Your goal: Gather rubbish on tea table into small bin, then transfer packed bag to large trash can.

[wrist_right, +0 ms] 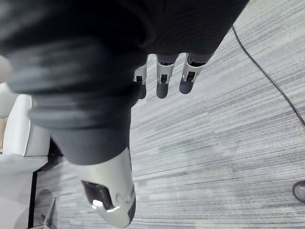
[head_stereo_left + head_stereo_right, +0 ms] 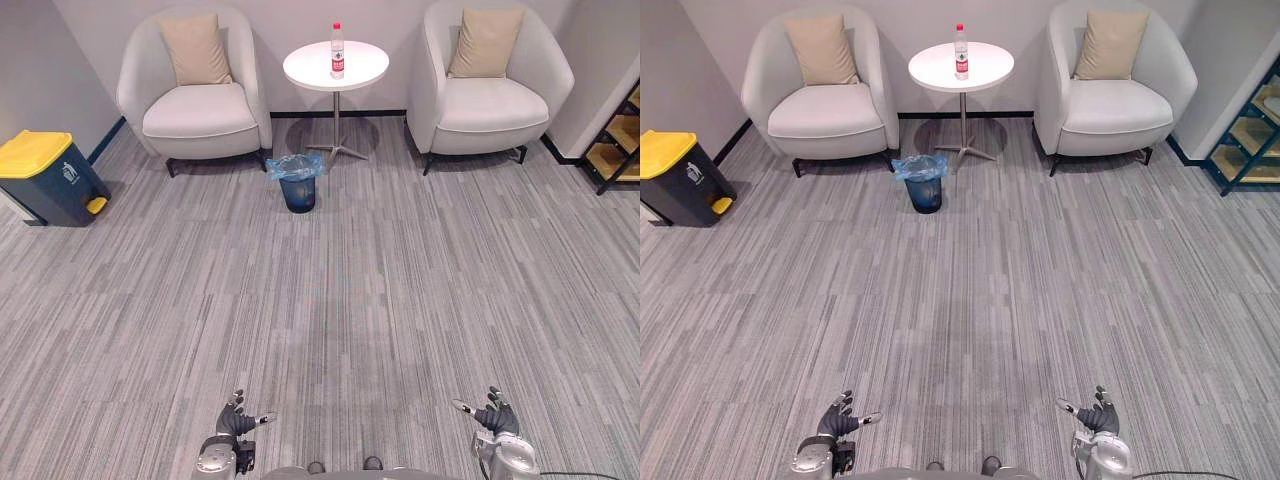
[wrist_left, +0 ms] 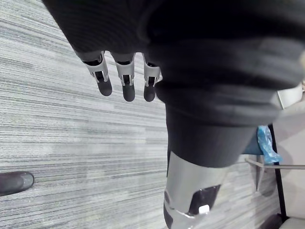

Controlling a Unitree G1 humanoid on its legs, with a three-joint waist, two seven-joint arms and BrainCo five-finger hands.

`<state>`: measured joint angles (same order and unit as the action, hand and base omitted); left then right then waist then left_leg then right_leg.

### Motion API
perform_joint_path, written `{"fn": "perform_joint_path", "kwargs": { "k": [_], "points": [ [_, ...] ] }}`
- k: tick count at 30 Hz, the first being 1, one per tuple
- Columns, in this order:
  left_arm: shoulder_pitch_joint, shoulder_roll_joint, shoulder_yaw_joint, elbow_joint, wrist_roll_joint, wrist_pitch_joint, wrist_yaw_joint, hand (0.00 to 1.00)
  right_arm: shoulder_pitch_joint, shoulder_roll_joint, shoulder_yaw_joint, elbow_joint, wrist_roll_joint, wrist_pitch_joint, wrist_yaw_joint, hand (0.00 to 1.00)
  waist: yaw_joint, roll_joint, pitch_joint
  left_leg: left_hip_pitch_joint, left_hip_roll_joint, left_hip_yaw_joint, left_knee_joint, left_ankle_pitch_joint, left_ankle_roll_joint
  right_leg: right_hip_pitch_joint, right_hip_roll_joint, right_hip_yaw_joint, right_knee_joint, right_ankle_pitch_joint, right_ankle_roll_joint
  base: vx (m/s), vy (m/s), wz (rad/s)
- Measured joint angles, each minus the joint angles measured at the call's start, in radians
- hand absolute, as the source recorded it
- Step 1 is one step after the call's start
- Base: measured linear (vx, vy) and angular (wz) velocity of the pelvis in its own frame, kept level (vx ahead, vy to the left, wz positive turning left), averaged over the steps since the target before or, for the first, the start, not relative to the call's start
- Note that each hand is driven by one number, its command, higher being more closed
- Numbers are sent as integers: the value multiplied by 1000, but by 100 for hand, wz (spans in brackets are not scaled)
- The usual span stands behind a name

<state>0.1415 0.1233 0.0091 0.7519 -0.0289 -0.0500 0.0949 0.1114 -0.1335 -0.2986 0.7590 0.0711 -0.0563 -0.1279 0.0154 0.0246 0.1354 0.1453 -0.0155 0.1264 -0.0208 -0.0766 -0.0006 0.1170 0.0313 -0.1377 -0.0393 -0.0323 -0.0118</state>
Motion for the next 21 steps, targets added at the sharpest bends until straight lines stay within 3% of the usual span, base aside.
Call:
{"fn": "perform_joint_path", "kwargs": {
  "k": [7, 10, 12, 13, 15, 18, 21],
  "points": [
    [3, 0, 0, -33, -1, 2, 1, 0, -5, 0, 0, -24, 0, 3, -3, 0, 0, 1, -3, -41, 7, 38, 44, -38, 11, -35, 4, 35, 7, 0, 0, 16, 7, -17],
    [15, 0, 1, -58, -1, 2, 2, 0, -15, -5, 0, -41, 0, 4, -4, 0, 1, 8, -3, -73, 14, 69, 101, -71, 15, -79, 2, 61, 66, -27, 24, 37, 20, -29],
    [14, -1, 1, -59, -2, 2, 3, 0, -23, -6, 0, -42, 0, 6, -5, 0, -1, 16, -3, -81, 13, 74, 130, -101, 29, -127, -6, 64, 177, -90, 31, 37, 41, -13],
    [18, -2, 0, -66, -5, 2, 3, 0, -25, -5, 0, -41, -1, 8, -4, 0, 0, 16, -2, -79, 8, 83, 151, -120, 32, -171, -21, 64, 288, -141, 55, 44, 59, -11],
    [22, -2, -2, -80, -10, 2, 5, 0, -15, -6, 1, -41, -1, 13, -5, 0, -1, 22, 2, -69, 3, 94, 187, -158, 41, -258, -47, 45, 509, -186, 104, 70, 88, -13],
    [22, 4, -4, -79, -11, 3, 18, 0, -10, -5, 5, -39, -1, 25, -5, 0, -7, 14, 23, -30, -19, 82, 202, -201, 63, -370, -116, -20, 797, -204, 94, 81, 61, 7],
    [25, 3, -6, -79, -21, 4, 19, 0, -15, -24, 5, -38, -1, 29, -5, 0, -37, 18, 36, 21, -19, 51, 195, -216, 66, -429, -155, -79, 821, -267, 79, 290, -21, 29]
  ]
}}
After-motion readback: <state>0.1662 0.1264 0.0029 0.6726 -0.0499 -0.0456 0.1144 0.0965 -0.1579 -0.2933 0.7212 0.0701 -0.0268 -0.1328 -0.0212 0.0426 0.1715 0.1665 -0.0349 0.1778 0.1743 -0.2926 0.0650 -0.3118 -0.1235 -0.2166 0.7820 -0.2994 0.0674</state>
